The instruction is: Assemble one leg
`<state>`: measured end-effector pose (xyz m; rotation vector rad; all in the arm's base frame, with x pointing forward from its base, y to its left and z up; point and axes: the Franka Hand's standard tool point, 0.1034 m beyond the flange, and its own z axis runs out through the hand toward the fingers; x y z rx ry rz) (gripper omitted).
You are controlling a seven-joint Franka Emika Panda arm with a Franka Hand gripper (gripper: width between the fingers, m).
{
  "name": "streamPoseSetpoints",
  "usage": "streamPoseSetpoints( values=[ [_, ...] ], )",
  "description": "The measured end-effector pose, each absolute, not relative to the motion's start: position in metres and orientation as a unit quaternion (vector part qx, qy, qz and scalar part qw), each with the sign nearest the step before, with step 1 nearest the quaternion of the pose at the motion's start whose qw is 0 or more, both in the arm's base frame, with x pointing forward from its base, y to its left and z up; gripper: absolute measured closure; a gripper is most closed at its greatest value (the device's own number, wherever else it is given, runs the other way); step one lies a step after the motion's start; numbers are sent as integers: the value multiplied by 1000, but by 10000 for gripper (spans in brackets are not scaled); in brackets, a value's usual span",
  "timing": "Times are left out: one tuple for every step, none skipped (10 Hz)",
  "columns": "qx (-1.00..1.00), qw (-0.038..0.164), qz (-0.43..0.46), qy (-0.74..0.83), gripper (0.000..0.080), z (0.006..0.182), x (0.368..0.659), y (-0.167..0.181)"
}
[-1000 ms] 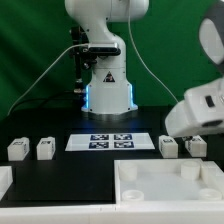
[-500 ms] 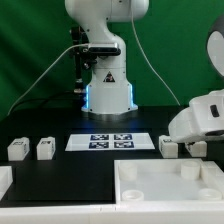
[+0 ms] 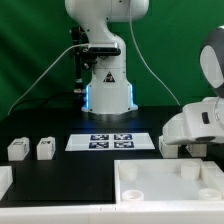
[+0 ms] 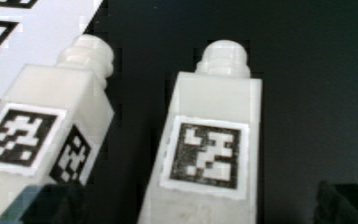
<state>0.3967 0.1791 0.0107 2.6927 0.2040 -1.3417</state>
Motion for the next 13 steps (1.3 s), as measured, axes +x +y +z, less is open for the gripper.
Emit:
streamPoseSetpoints(
  values=[
    [889,65,-447,67,150,8,394,180],
    [888,66,-449,68,150,9,394,180],
    [889,65,-449,69,150,8,395,180],
    [889,65,-449,69,245,8,394,180],
    [889,65,-449,69,381,8,394,180],
    [889,65,-449,69,381,8,394,180],
    [889,65,-449,69,508,8,394,180],
    [889,65,-449,69,508,8,394,180],
    [889,65,-449,69,508,8,394,180],
    [889,65,-449,69,508,8,394,180],
    [889,65,-449,69,508,8,394,180],
    [889,65,-449,69,508,8,394,180],
    [890,63,-447,69,508,10,397,180]
  ],
)
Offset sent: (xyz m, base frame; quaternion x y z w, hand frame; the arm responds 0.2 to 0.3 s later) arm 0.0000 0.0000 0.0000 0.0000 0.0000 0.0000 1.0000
